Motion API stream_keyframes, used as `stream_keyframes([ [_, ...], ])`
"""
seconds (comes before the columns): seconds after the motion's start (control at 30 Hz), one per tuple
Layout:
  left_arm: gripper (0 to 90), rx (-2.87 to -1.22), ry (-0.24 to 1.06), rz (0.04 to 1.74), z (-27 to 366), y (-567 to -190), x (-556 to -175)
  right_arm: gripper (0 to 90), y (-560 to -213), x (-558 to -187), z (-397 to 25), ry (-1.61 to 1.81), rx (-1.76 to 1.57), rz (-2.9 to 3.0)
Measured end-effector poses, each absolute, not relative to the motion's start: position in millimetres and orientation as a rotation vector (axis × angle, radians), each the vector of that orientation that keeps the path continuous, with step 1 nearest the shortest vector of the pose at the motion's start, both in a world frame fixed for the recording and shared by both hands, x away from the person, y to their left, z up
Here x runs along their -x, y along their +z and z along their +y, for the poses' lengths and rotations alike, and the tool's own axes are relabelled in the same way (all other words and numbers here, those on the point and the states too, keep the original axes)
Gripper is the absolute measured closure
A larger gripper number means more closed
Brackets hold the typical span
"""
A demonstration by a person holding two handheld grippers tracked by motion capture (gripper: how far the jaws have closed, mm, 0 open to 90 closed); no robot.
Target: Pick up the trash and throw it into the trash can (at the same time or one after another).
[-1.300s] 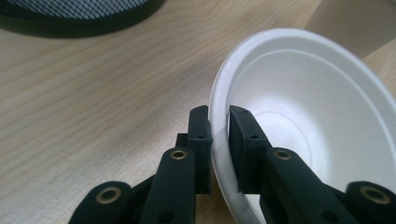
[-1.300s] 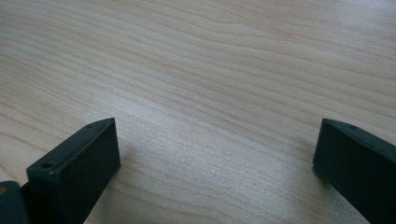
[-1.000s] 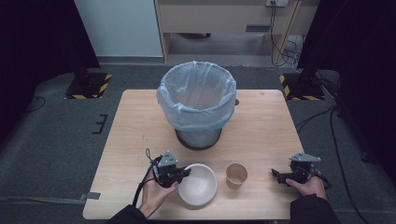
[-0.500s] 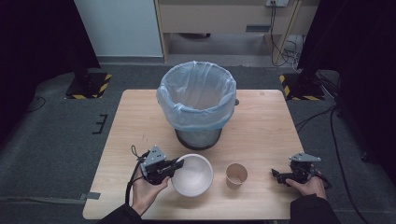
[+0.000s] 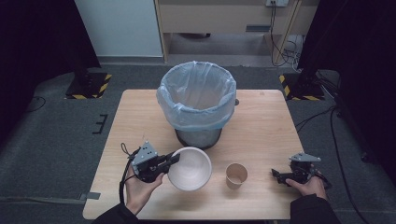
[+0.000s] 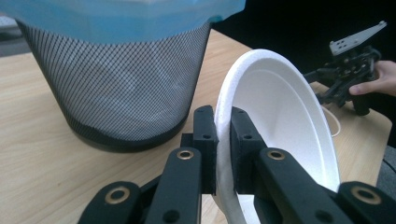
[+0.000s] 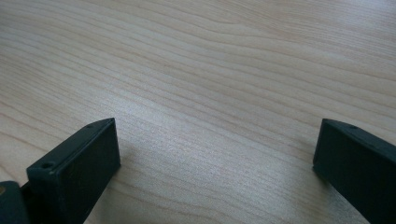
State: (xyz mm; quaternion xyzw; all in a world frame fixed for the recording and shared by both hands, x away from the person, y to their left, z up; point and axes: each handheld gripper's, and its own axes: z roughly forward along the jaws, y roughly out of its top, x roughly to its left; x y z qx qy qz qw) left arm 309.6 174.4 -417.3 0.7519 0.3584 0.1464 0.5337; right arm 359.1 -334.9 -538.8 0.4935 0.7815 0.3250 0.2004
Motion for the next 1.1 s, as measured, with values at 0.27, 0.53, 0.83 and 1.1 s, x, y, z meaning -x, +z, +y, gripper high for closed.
stream_keyframes([
  [0.27,82.8,-1.72,0.388,0.82,180.6,-393.9,-304.6,0.8,-538.8,-359.3,-334.6,0.907,-1.381,2.183],
  [0.53,82.8,-1.63,0.438,0.785,190.5,-364.2,-301.4,0.7,-538.9,-359.7,-334.3,0.907,-1.382,2.179],
  [0.83,82.8,-1.568,0.479,0.761,197.8,-342.6,-303.2,0.7,-538.7,-359.7,-333.4,0.904,-1.388,2.177],
  [1.1,82.8,-1.521,0.514,0.727,197.4,-320.9,-311.0,0.6,-538.8,-359.9,-333.2,0.904,-1.388,2.176],
])
